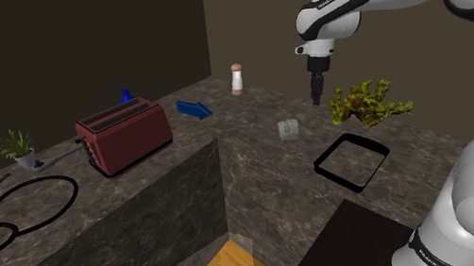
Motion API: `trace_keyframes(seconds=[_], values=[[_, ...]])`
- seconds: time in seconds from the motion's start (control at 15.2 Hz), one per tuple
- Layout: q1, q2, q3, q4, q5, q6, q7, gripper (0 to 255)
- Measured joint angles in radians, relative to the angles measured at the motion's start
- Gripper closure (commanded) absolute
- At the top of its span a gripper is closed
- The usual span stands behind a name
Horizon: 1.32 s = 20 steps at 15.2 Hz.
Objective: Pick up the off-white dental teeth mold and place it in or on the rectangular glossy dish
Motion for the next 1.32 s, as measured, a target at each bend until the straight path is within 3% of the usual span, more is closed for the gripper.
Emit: trace_keyframes(seconds=[0.46,0.92,1.32], values=[[-0.107,0.345,0.034,0.308,0.167,-0.059,-0.283,0],[-0.231,0.664,0.118,0.695,0.249,-0.178,-0.434,0],[-0.230,0.694,0.130,0.674,0.260,-0.131,-0.451,0]])
